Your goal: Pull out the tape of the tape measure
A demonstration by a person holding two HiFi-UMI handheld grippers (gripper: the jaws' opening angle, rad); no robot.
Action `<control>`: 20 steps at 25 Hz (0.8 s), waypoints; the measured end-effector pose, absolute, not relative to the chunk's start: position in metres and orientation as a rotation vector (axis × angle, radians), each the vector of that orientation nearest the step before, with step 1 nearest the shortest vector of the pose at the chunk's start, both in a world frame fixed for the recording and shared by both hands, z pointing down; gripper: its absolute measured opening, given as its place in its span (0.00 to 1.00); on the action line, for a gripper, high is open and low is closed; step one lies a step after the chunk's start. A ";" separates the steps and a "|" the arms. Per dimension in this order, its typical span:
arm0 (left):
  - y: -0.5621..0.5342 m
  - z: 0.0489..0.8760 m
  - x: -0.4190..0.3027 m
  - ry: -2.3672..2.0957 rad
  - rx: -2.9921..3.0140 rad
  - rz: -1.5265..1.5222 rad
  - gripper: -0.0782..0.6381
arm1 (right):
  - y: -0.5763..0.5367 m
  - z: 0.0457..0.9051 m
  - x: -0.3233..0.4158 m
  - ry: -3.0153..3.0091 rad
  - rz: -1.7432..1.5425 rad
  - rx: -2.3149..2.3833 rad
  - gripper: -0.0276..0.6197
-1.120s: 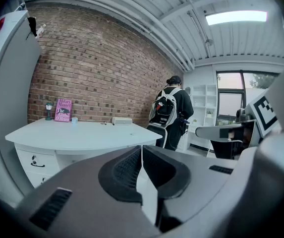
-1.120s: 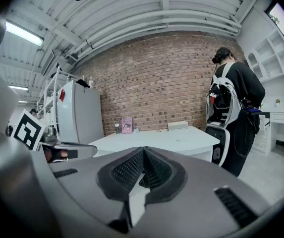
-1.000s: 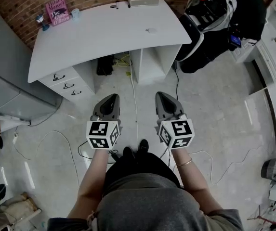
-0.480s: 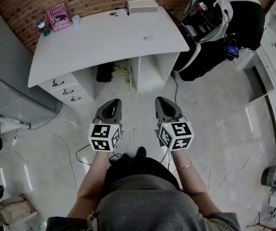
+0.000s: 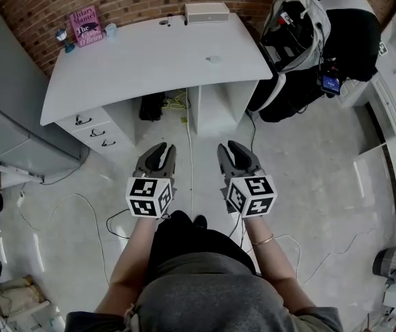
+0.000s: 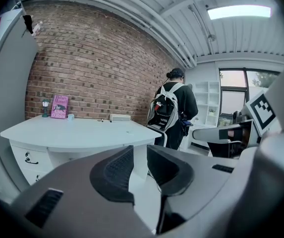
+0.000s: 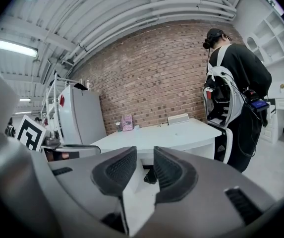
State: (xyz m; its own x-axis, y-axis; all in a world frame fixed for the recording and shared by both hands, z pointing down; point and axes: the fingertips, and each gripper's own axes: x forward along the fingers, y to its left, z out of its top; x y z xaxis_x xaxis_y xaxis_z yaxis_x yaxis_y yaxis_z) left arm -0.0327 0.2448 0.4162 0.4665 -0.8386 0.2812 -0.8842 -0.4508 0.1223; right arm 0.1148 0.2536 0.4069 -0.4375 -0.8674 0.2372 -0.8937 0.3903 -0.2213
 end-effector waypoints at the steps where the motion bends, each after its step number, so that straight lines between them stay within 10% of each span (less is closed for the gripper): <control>1: 0.244 0.416 -0.033 -1.480 2.464 0.265 0.22 | 0.252 0.408 0.115 -2.549 0.499 1.618 0.20; 20: 0.110 0.435 -0.054 -1.431 2.438 0.271 0.30 | 0.131 0.423 0.102 -2.476 0.541 1.660 0.28</control>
State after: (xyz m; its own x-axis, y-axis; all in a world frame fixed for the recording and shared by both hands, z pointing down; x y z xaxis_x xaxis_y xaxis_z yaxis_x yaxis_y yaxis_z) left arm -0.0537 0.1095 0.4351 0.4858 -0.8173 0.3098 -0.8740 -0.4586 0.1608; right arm 0.1024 0.1306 0.4234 -0.3954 -0.8728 0.2862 -0.9126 0.3381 -0.2298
